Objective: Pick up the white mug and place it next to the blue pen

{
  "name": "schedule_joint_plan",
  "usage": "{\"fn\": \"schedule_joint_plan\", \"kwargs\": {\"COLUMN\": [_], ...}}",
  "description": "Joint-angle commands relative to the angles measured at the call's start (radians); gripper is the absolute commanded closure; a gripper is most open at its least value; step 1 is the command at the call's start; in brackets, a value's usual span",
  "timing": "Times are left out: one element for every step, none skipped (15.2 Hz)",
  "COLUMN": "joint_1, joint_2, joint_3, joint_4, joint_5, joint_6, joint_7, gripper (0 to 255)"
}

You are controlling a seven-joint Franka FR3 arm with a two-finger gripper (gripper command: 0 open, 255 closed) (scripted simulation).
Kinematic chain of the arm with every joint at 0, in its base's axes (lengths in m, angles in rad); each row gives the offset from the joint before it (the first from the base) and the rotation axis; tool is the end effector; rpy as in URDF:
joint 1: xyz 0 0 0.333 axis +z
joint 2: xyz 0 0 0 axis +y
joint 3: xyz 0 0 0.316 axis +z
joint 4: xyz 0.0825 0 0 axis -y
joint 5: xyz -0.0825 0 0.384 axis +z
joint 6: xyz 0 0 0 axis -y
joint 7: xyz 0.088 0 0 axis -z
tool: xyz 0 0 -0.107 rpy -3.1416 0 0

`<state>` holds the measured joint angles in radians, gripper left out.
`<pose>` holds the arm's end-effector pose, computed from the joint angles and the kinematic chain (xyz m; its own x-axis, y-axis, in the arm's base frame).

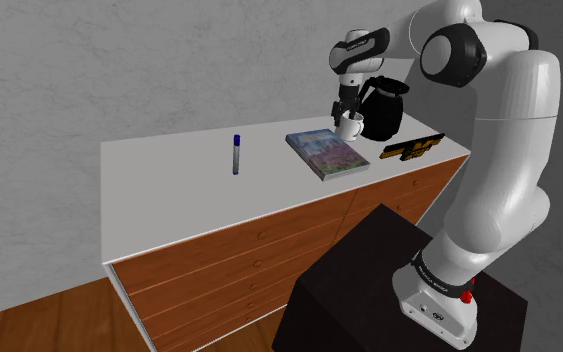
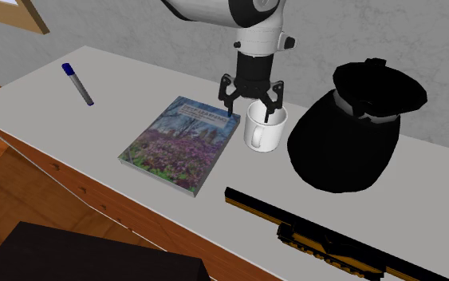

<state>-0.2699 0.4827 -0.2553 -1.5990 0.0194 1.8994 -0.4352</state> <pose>0.5834 -0.3131 0.3463 0.9779 -0.0801 -0.1930 -0.0775 -0.9968 0.0208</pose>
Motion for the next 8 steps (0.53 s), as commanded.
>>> {"fn": "schedule_joint_plan", "kwargs": {"joint_1": [0.0,0.0,0.0,0.0,0.0,0.0,0.0,0.0], "joint_2": [0.0,0.0,0.0,0.0,0.0,0.0,0.0,0.0], "joint_3": [0.0,0.0,0.0,0.0,0.0,0.0,0.0,0.0], "joint_4": [-0.001,-0.001,-0.001,-0.001,-0.001,-0.001,-0.001,-0.001], "joint_5": [0.0,0.0,0.0,0.0,0.0,0.0,0.0,0.0], "joint_6": [0.001,0.001,0.001,0.001,0.001,0.001,0.001,0.001], "joint_7": [0.0,0.0,0.0,0.0,0.0,0.0,0.0,0.0], "gripper": [0,0,0,255,255,255,255,255]}}
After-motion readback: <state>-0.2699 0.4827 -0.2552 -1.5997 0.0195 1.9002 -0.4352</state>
